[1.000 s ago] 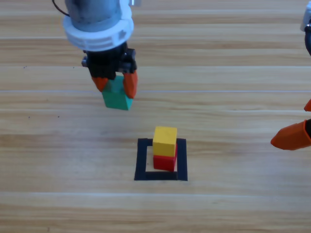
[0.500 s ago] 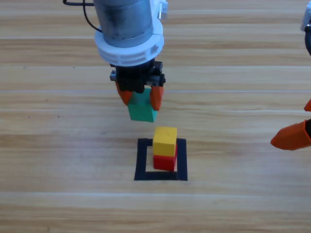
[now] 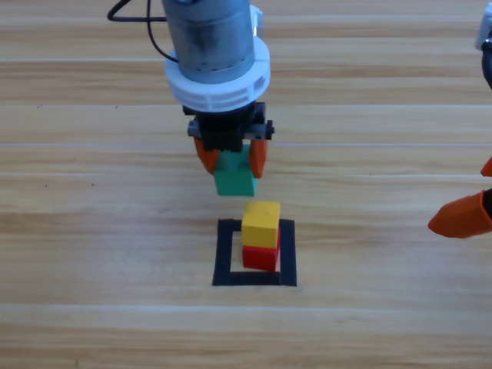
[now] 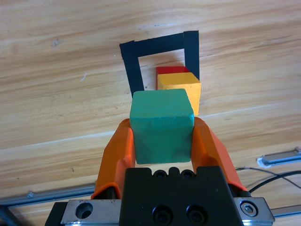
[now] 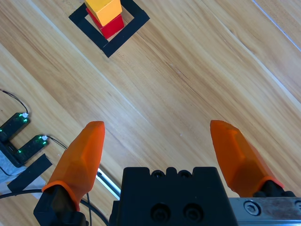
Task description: Stack the blocks in the rectangular block: red at the bottom, yellow in the middle, green on top
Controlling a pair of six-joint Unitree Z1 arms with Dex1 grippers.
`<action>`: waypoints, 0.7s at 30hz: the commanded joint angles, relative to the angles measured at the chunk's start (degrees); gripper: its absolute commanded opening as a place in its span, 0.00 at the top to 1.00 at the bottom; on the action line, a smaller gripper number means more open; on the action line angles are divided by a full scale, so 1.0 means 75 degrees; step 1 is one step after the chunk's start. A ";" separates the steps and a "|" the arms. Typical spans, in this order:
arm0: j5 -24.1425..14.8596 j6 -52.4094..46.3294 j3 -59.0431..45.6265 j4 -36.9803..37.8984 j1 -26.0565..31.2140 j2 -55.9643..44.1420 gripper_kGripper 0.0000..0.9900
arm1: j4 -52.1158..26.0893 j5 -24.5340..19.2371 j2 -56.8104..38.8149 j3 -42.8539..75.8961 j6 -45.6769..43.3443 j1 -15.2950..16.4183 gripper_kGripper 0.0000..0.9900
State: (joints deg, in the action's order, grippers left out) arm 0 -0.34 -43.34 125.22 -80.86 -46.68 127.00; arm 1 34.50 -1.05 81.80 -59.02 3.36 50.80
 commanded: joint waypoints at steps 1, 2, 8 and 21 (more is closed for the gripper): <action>0.0046 -0.0128 0.0027 -0.0047 -0.0339 0.0445 1.00 | -0.0100 0.0070 0.0473 0.0146 -0.0050 -0.0199 0.00; 0.0046 -0.0139 0.0050 -0.0047 -0.0362 0.0480 1.00 | -0.0089 0.0070 0.0473 0.0146 -0.0050 -0.0199 0.00; -0.0001 -0.0186 0.0109 -0.0047 -0.0480 0.0562 1.00 | -0.0089 0.0081 0.0473 0.0158 -0.0062 -0.0199 0.00; -0.0060 -0.0221 0.0155 -0.0058 -0.0562 0.0727 1.00 | -0.0100 0.0093 0.0473 0.0158 -0.0073 -0.0199 0.00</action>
State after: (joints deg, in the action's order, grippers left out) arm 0 -0.36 -44.32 125.74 -80.86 -49.68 129.03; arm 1 34.50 -1.04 82.09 -59.02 3.15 50.80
